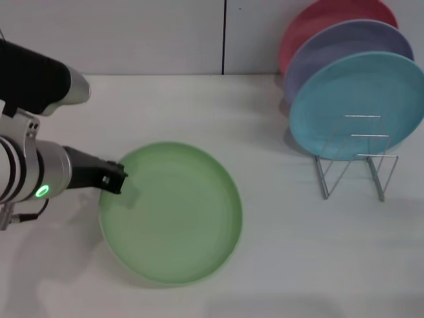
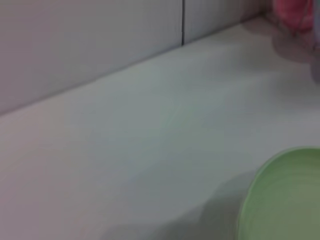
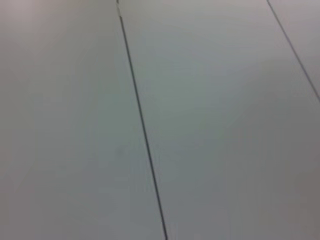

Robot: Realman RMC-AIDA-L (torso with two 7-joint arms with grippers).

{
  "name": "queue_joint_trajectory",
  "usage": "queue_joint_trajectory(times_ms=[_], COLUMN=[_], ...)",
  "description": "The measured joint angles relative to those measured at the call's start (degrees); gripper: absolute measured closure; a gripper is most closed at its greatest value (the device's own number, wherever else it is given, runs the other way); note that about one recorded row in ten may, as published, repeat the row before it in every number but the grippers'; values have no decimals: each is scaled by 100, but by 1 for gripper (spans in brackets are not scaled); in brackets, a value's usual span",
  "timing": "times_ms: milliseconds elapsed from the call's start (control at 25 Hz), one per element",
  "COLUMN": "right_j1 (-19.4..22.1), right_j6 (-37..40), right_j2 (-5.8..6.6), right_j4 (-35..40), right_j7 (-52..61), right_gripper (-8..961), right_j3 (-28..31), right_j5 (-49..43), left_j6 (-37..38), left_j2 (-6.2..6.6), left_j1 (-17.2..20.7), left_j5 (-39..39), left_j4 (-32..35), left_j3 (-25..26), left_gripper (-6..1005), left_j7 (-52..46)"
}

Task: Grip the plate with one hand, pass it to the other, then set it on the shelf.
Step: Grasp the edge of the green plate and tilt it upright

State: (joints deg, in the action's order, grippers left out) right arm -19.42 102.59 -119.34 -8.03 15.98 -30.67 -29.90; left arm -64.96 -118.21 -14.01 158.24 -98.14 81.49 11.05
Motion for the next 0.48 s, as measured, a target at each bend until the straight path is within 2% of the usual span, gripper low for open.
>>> queue_joint_trajectory(times_ms=[200,480], right_j1=[-17,-170], right_j6=[172,553], right_j2=[1,16], right_j4=[13,153], right_j7=[1,-31], right_gripper=[213,215], right_j3=[1,0], right_j5=[-196,-916], left_j6=[17,246], left_j2=[-1,2], left_j1=[-29,18], left_j5=[3,14], left_j4=[-197,-604], left_j3=[29,135], left_gripper=[967,967], left_j7=[27,169])
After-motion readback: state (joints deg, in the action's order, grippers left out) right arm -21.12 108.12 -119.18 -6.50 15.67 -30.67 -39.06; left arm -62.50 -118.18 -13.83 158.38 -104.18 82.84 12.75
